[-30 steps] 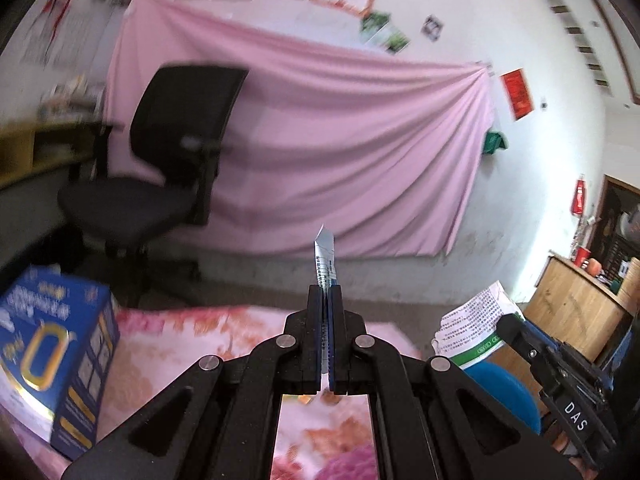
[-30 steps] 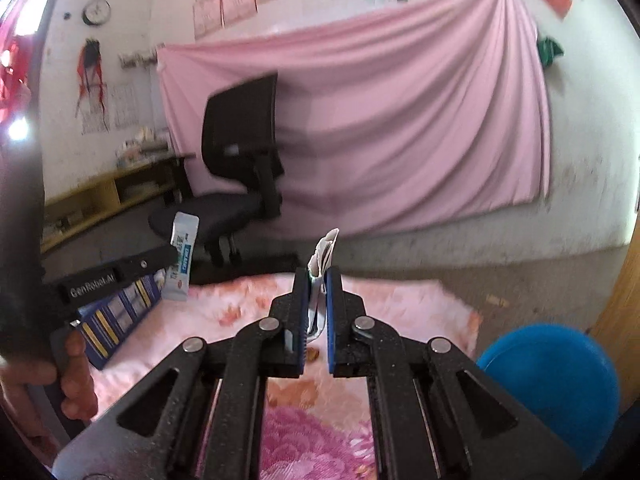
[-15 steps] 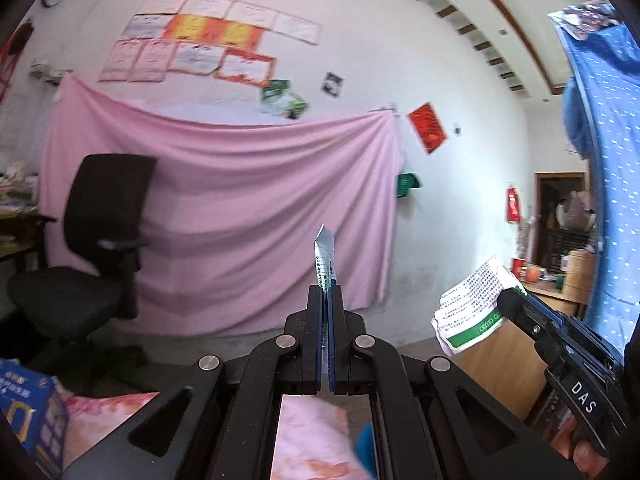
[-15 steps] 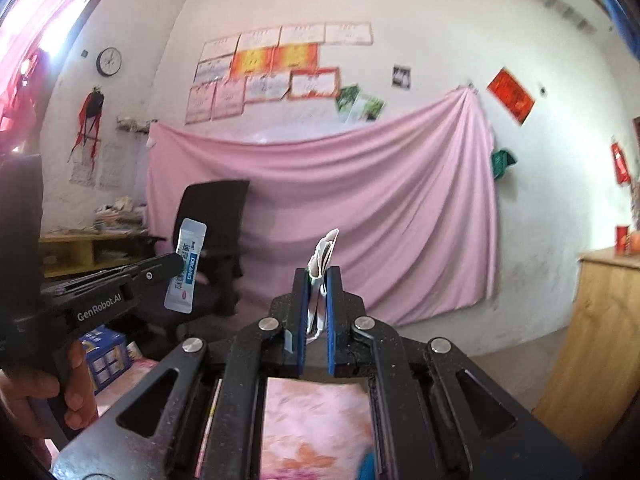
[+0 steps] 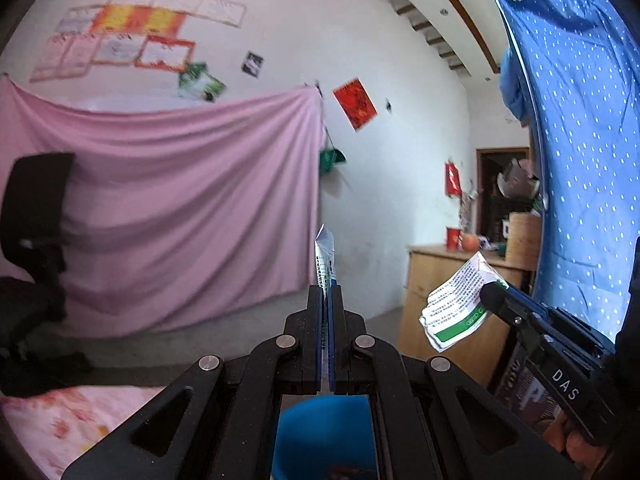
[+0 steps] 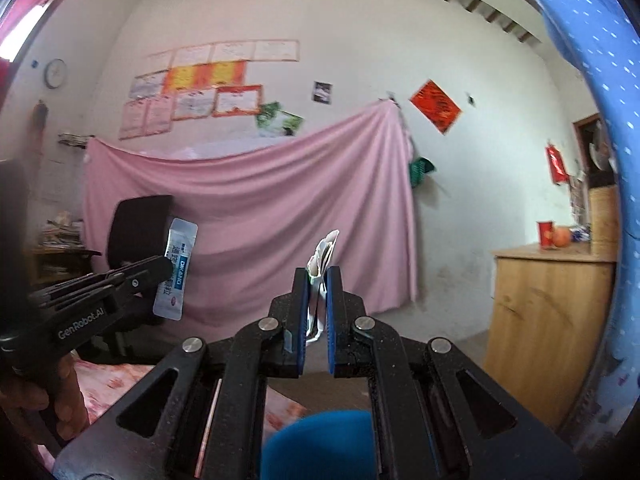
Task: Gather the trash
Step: 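Carry the tube and leaflet over the blue basin, open both grippers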
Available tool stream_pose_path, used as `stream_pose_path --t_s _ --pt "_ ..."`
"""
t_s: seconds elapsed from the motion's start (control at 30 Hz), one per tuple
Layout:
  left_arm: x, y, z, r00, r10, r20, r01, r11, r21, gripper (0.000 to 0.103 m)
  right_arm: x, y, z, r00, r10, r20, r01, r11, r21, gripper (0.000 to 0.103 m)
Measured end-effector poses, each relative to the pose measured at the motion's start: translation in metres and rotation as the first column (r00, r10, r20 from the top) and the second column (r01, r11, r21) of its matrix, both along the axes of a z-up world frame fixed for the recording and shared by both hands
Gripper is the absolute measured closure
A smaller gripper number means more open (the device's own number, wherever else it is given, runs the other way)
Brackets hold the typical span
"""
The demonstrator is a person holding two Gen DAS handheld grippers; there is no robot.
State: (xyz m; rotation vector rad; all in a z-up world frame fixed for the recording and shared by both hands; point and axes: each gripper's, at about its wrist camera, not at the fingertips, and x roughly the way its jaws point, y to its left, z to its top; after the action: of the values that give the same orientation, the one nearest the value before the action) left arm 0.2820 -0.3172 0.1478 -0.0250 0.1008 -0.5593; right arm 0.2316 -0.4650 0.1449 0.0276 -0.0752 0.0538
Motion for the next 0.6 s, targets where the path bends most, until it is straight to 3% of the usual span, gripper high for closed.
stream_pose_path --t_s 0.2,0.33,0.6 --pt "0.024 -0.031 -0.028 0.993 -0.024 -0.118 0.032 0.997 0.067 0.103 0.01 -0.033 -0.025 0.994 -0.053 -0.094 0.056 0.998 0.025 0.066" --pt "0.044 -0.049 -0.049 0.974 -0.004 -0.228 0.034 0.991 0.129 0.103 0.023 -0.05 -0.047 0.984 -0.062 -0.168 0.073 0.996 0.059 0.066" --pt "0.088 -0.074 -0.096 0.88 0.037 -0.474 0.058 0.981 0.185 0.103 0.056 -0.074 -0.102 0.929 -0.006 -0.369 0.063 0.988 0.142 0.066"
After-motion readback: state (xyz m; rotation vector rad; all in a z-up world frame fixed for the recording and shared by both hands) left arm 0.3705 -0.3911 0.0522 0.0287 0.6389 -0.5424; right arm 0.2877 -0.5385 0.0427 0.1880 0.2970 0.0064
